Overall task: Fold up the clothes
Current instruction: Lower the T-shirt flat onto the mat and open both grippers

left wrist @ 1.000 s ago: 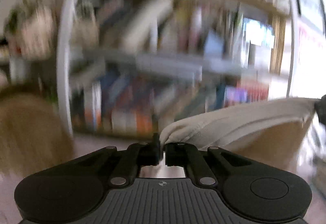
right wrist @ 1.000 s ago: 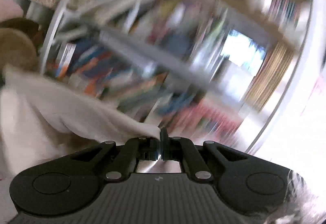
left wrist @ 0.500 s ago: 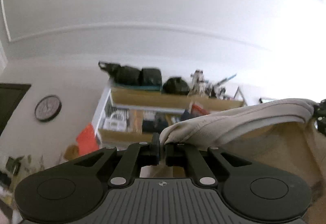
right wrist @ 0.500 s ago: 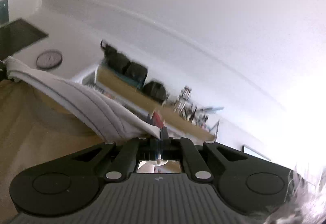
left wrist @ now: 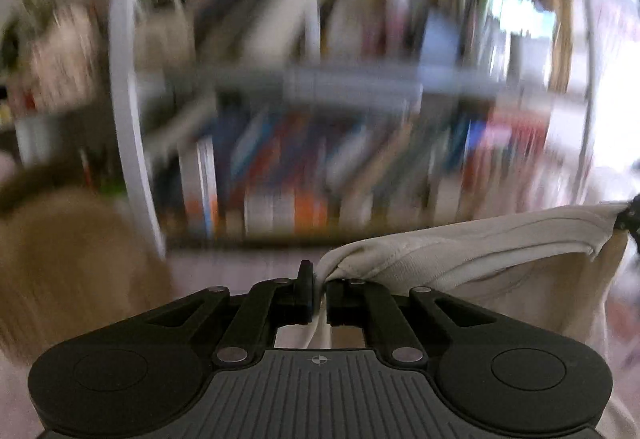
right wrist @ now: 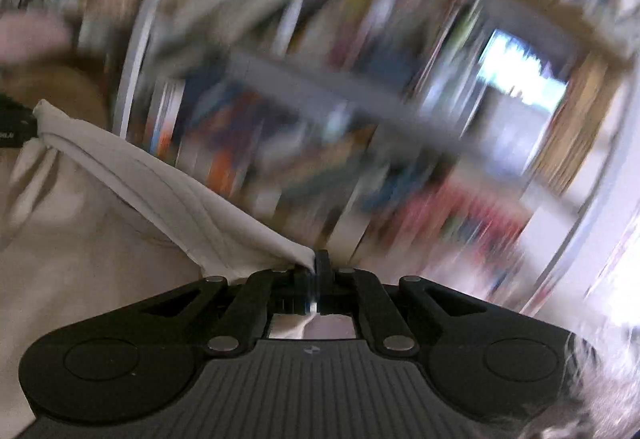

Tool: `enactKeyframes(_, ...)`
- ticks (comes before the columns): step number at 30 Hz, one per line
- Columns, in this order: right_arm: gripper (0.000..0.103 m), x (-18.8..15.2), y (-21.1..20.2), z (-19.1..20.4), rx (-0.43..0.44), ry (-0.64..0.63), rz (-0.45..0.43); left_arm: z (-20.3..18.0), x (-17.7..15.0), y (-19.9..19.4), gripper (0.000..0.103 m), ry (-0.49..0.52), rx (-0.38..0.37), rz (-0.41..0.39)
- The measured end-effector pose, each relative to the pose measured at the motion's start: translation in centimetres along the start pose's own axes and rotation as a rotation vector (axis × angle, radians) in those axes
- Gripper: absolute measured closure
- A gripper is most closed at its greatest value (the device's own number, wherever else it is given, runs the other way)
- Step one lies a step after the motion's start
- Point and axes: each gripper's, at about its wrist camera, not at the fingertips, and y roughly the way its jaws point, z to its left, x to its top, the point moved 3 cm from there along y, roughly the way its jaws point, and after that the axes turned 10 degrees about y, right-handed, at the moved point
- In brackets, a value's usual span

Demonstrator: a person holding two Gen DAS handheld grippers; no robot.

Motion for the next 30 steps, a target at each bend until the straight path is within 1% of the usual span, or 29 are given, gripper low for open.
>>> enactKeyframes(1,0.101,-0.8,1.7,0.5,0.005,0.006,0.039,-0.2,-0.6,1.5,0.097,0.011,-0.002,0.04)
enactKeyframes(2,0.101,-1.1,2.9,1.0,0.004,0.012,0.059,-0.3,-0.8,2.8,0.097,0.017,0.001,0.063)
enactKeyframes(4,0.101,-1.2,5.5,0.9,-0.01,0.007,0.084,-0.1,-0.3,5.3,0.097,0.024,0.001,0.096)
enactKeyframes(5,0.101,-0.8,6.6,0.7,-0.012,0.008,0.094,0.0,-0.1,6.5,0.097,0.03,0.001,0.108)
enactKeyframes(10,0.101,1.7,12.7,0.2,-0.019,-0.004,0.116,0.7,2.9,11.4,0.097,0.067,0.014,0.112)
enactKeyframes(15,0.101,4.0,18.0,-0.8,-0.033,-0.004,0.117,1.8,4.3,16.2,0.097,0.044,0.034,0.152)
enactKeyframes(17,0.101,4.6,19.7,-0.9,-0.042,-0.008,0.126,2.0,4.7,17.6,0.097,0.047,0.034,0.163)
enactKeyframes(21,0.101,4.7,22.4,-0.5,-0.11,-0.073,0.139,1.9,5.5,19.8,0.097,0.058,0.034,0.171)
enactKeyframes(23,0.101,4.5,23.5,-0.3,-0.132,-0.073,0.162,1.5,5.5,20.6,0.092,0.067,0.041,0.189)
enactKeyframes(25,0.099,4.0,24.5,-0.2,-0.127,-0.063,0.193,1.0,5.2,21.3,0.091,0.068,0.034,0.226)
enactKeyframes(26,0.092,3.7,24.9,0.0,-0.113,-0.06,0.218,0.8,4.9,21.7,0.089,0.067,0.026,0.248)
enactKeyframes(27,0.087,3.2,25.3,0.1,-0.098,-0.061,0.253,0.7,4.6,21.7,0.081,0.07,0.018,0.265)
enactKeyframes(28,0.072,2.8,25.3,0.3,-0.086,-0.064,0.276,0.5,4.2,21.4,0.066,0.076,0.01,0.277)
enactKeyframes(29,0.055,2.3,25.2,0.6,-0.073,-0.068,0.29,0.3,3.9,21.1,0.057,0.081,0.002,0.29)
enactKeyframes(30,0.048,1.9,24.7,0.8,-0.049,-0.068,0.294,0.1,3.5,20.9,0.04,0.087,-0.006,0.302)
